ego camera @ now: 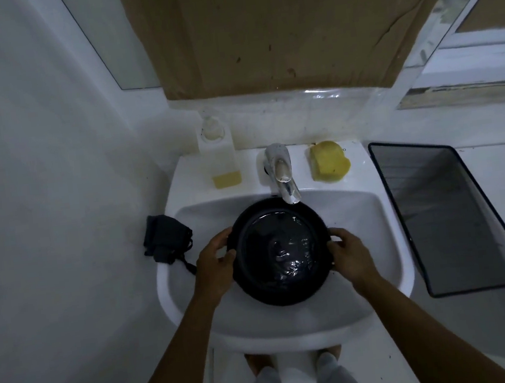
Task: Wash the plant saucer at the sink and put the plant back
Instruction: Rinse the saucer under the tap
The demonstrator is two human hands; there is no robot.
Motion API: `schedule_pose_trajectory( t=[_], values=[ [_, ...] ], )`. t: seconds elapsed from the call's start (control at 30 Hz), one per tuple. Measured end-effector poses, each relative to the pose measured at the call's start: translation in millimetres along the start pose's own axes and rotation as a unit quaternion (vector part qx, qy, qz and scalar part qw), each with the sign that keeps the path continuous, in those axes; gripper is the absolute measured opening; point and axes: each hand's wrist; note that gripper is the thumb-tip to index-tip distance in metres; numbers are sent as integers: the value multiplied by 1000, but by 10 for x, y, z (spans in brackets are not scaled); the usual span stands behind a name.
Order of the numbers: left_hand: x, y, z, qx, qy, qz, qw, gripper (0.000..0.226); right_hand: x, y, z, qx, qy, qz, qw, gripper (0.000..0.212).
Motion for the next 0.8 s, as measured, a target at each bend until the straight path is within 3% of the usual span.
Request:
schedule_pose_trajectory(
  t=[0.17,0.4,0.8],
  values=[
    [-27,-84,-30,-16,9,8,1000,37,-12,112,-7,13,11,-23,1000,31],
    [-56,232,-61,7,13,-23,1000,36,-183,-172,154,-54,38,-16,998,30],
    [-14,-122,-107,-14,-48,-6,999,31,200,89,-41,-22,-7,-13,1000,28]
  ],
)
Point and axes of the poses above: each hand's wrist, its own z-axis away from the middle knuckle, its own y-axis out of the palm, x = y × z, and after that the axes turned 9 degrees about -x, right-handed
